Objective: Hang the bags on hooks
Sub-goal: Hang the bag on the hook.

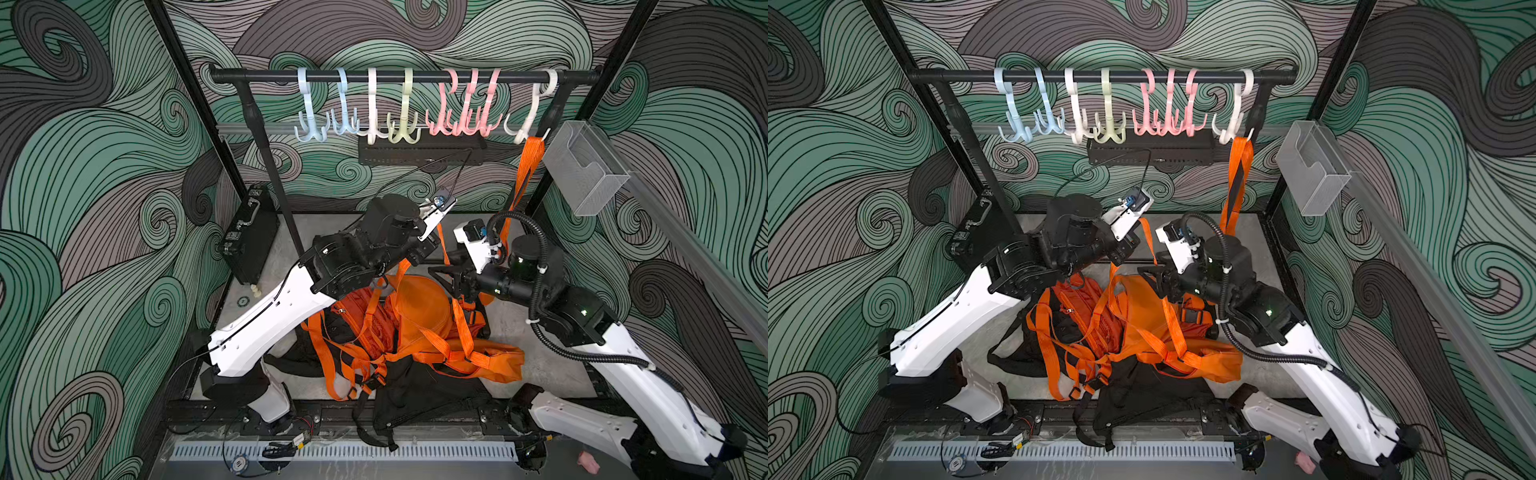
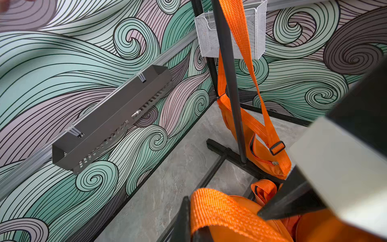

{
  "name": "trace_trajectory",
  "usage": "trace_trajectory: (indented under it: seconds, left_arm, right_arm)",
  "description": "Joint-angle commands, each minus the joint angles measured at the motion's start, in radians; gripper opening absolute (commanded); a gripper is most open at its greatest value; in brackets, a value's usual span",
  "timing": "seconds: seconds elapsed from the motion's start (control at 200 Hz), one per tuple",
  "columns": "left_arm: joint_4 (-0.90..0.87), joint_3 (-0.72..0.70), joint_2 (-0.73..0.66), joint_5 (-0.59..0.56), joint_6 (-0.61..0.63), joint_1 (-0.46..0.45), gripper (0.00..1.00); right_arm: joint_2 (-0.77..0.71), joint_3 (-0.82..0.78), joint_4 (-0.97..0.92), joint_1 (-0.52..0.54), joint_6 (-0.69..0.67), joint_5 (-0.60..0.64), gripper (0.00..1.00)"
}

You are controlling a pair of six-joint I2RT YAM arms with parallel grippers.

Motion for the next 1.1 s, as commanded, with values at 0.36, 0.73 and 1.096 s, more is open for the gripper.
trace_trajectory:
  seconds: [0.36,0.73,1.096]
  left_arm:
    - [-0.043,0.086,0.057,0.011,-0.015,0.049,0.00]
    - [-0.068,0.585,0.280,0.052,0.001,0.052,0.00]
    - [0.008,0.496,0.273,0.142,0.026,0.051,0.00]
  right_arm:
    - [-0.087,0.129,-0.023,-0.113,-0.117,0.099,0.00]
    - [0.147,0.587,-0.023,-0.207,-0.113,0.130,0.00]
    - [0.376,1.009,-0.096,-0.262,-0.073,0.103,0.00]
